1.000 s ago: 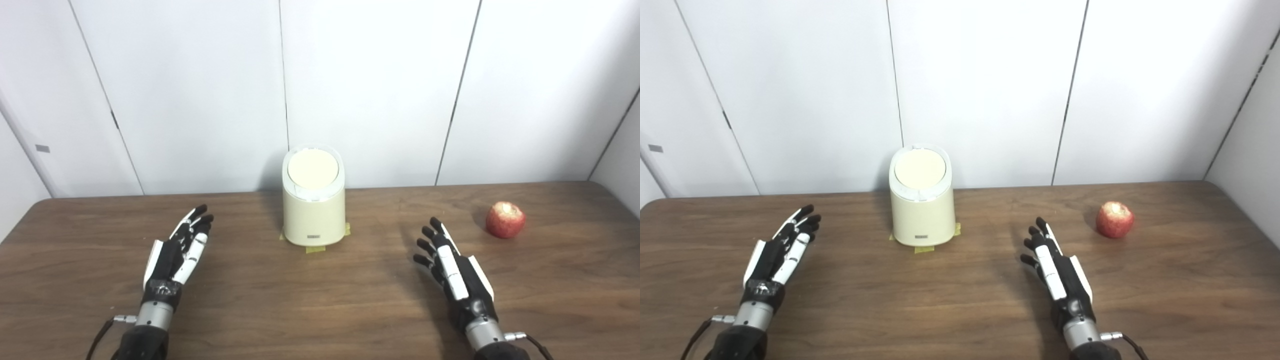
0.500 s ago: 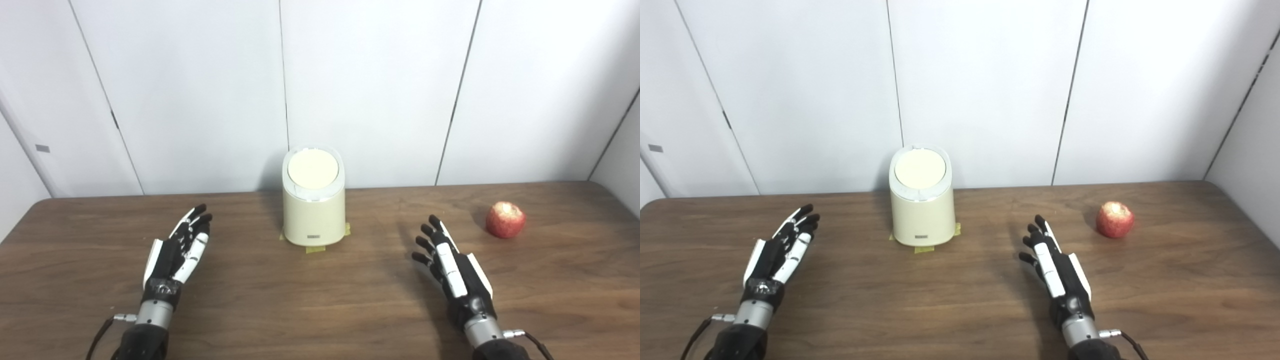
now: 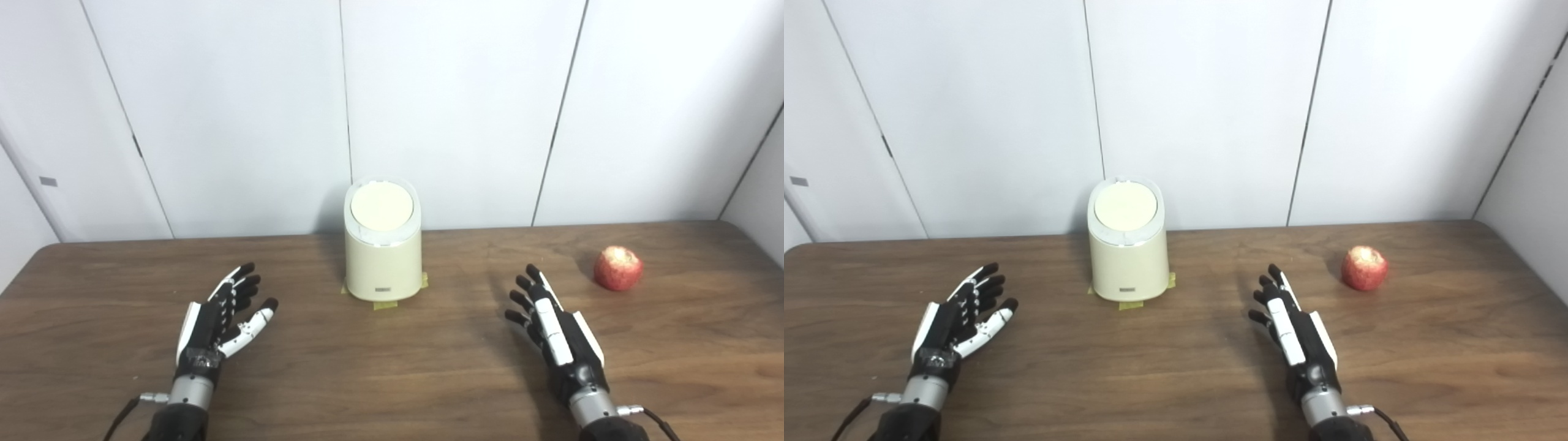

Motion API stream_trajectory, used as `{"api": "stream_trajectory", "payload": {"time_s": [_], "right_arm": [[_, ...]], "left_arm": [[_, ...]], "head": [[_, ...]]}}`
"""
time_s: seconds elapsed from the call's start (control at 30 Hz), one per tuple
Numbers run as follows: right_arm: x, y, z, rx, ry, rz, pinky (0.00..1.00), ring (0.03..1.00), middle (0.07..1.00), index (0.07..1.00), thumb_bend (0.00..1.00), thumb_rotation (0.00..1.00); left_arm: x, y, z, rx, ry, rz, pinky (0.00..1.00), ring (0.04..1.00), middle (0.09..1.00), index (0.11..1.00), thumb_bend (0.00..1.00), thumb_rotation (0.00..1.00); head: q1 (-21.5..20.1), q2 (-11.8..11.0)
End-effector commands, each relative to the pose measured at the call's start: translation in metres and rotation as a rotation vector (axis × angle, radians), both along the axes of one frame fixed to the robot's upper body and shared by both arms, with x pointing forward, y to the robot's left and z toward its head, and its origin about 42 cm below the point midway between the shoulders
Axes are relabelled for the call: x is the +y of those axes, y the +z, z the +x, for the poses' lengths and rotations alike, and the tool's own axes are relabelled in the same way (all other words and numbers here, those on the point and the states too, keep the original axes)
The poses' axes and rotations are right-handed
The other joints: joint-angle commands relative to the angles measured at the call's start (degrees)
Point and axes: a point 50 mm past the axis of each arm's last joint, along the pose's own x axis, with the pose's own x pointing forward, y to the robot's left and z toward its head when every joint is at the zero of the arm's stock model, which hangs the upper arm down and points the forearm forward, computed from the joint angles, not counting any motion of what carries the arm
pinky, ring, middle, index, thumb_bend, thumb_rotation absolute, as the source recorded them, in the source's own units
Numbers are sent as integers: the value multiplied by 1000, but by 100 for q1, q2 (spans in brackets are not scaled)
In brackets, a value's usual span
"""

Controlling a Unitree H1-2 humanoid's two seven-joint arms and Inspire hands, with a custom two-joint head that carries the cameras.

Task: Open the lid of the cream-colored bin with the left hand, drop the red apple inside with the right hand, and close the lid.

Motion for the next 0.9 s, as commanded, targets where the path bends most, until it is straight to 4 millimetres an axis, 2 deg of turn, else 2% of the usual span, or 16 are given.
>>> {"api": "stream_trajectory", "payload": {"time_s": [0.0,0.17,0.27,0.4,0.53,0.7,0.87], "right_arm": [[1,18,7,-73,4,-3,830,922,959,983,487,932],[1,17,7,-71,4,0,837,928,961,984,501,933],[1,16,7,-72,7,4,842,930,964,984,506,928],[1,16,7,-71,9,5,844,930,963,984,522,916],[1,16,6,-73,7,6,840,927,959,981,520,911],[2,16,4,-73,4,-19,826,917,953,979,533,900],[4,17,2,-72,6,-23,817,914,953,979,541,889]], "left_arm": [[-6,26,14,-21,-43,26,876,875,870,911,606,273],[-16,65,30,-69,-64,72,871,866,865,899,643,290],[-23,90,43,-96,-98,86,861,872,883,922,657,308],[-33,117,58,-109,-138,122,840,871,897,930,724,314],[-42,142,75,-93,-195,187,821,879,918,940,743,265],[-55,171,90,-28,-250,247,879,908,936,938,775,163],[-68,200,109,-47,-284,320,824,898,931,935,797,111]], "head": [[-29,-1],[-37,0],[-42,-5],[-34,-2],[-34,9],[-56,26],[-63,43]]}}
